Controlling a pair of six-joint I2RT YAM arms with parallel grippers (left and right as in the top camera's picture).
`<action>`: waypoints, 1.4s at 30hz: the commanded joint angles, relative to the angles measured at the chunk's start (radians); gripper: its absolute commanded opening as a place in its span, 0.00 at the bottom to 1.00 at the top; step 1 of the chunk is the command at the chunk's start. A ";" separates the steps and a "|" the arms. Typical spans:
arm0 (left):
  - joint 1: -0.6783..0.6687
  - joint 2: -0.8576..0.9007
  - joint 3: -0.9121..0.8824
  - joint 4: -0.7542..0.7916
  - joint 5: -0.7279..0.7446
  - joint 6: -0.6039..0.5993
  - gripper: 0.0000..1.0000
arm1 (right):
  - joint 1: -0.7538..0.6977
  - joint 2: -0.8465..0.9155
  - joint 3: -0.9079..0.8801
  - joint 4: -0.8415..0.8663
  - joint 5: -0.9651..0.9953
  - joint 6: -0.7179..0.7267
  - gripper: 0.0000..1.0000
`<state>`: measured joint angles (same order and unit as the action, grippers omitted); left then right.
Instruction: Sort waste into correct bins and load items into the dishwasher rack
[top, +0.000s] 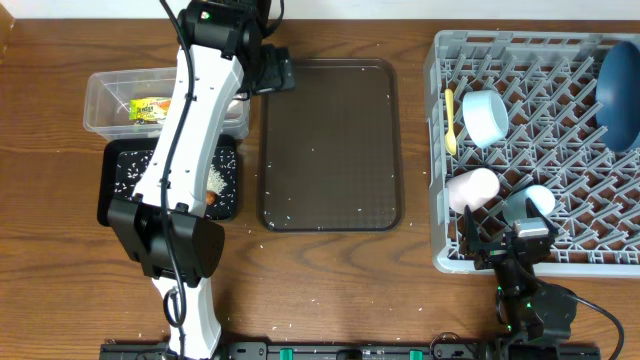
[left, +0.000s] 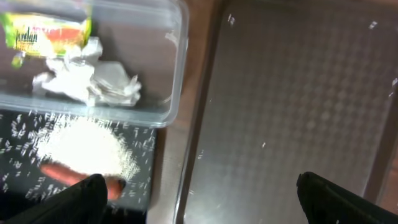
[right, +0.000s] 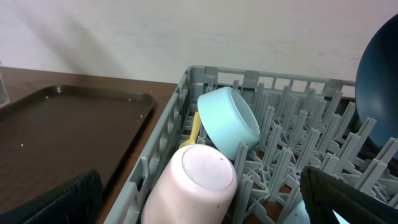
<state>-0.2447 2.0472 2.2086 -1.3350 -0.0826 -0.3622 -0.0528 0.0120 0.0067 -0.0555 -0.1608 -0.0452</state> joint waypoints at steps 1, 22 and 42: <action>0.004 -0.068 0.003 -0.011 -0.023 0.013 1.00 | 0.008 -0.005 -0.001 -0.005 -0.001 -0.012 0.99; 0.154 -1.075 -1.195 0.954 -0.022 0.171 1.00 | 0.008 -0.005 -0.001 -0.005 -0.001 -0.012 0.99; 0.212 -1.962 -2.134 1.352 0.076 0.171 1.00 | 0.008 -0.005 -0.001 -0.005 -0.001 -0.012 0.99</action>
<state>-0.0391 0.1356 0.1017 0.0074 -0.0422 -0.2050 -0.0528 0.0120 0.0067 -0.0559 -0.1604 -0.0479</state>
